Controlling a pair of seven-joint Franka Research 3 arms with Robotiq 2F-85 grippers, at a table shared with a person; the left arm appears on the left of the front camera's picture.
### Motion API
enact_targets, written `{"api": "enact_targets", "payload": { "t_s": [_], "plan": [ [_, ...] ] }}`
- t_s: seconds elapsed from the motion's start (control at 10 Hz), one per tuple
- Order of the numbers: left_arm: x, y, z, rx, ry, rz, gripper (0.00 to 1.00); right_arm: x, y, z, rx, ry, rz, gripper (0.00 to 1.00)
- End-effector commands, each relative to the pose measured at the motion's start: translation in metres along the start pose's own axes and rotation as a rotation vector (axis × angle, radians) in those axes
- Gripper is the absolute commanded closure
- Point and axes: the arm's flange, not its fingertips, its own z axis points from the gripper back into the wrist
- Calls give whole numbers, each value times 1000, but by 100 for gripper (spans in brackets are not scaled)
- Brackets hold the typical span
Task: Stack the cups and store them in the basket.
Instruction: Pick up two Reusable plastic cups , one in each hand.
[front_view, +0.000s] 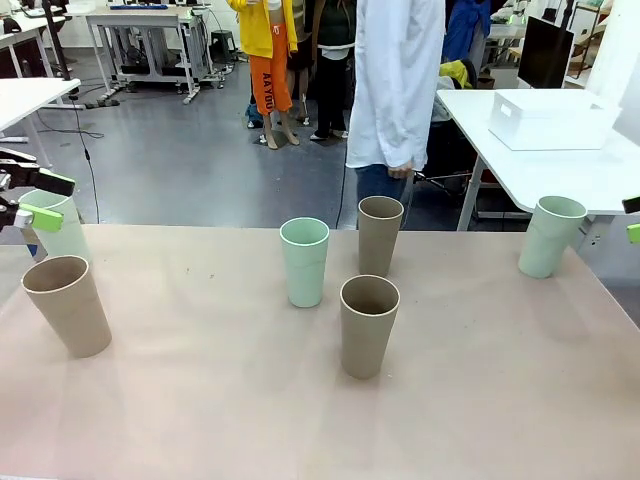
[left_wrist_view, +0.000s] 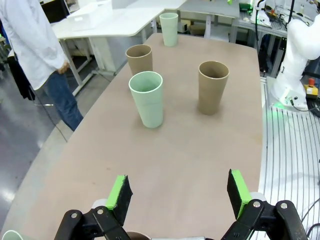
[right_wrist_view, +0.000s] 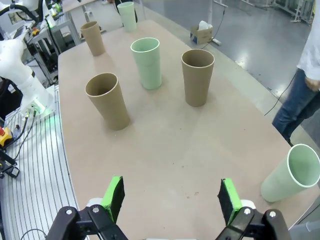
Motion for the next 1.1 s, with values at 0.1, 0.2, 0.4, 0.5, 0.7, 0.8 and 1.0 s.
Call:
{"api": "enact_targets", "payload": {
  "t_s": [0.1, 0.2, 0.4, 0.5, 0.7, 0.8, 1.0],
  "plan": [
    [1, 3, -1, -7, -20, -23, 0, 2, -4, 1, 4, -29, 27, 0],
    [1, 3, -1, -7, -20, -23, 0, 2, -4, 1, 4, -29, 27, 0],
    [1, 3, -1, -7, -20, -23, 0, 2, -4, 1, 4, -29, 27, 0],
    [1, 3, -1, -7, -20, -23, 0, 2, -4, 1, 4, -29, 27, 0],
    [1, 3, -1, -7, -20, -23, 0, 2, -4, 1, 4, -29, 27, 0],
    [1, 3, -1, -7, -20, -23, 0, 2, -4, 1, 4, -29, 27, 0],
    [1, 3, -1, -7, -20, -23, 0, 2, -4, 1, 4, -29, 27, 0]
  ]
}}
